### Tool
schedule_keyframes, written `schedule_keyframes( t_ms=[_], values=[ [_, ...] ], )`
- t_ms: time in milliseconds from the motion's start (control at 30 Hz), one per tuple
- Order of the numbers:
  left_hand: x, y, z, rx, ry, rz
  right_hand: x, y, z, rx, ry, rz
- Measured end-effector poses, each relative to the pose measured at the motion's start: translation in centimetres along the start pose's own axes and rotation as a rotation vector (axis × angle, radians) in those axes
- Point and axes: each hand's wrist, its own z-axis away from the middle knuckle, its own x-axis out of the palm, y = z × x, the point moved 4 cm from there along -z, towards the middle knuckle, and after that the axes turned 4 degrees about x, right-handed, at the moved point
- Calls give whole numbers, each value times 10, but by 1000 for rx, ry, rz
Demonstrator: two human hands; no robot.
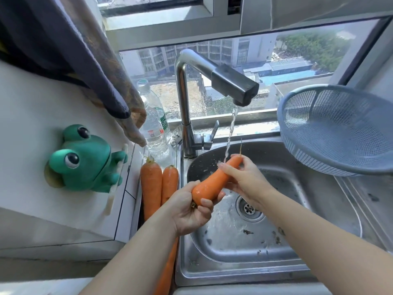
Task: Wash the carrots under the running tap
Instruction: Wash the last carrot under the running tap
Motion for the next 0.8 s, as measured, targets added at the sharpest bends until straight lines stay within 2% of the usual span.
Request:
schedule_keyframes(
  t_ms=[100, 200, 333, 500, 667, 733, 800],
  values=[
    [11, 3, -8, 86, 55, -39, -15, -6, 2, -76, 150, -43],
    [22, 11, -16, 303, 81, -214, -30, -9, 4, -128, 294, -91],
    [42, 15, -24, 535, -46, -508, -48, -8, 5, -54, 426, -230],
    [52, 17, -24, 639, -175, -786, -59, -7, 8, 54, 428, -421],
    [59, 15, -22, 644, -223, -693, -56, 1, 13, 126, 346, -557],
    [63, 12, -26, 674, -173, -651, -54, 5, 13, 115, 347, -600],
    [64, 10, -31, 732, -53, -620, -57, 6, 12, 65, 391, -580]
  ],
)
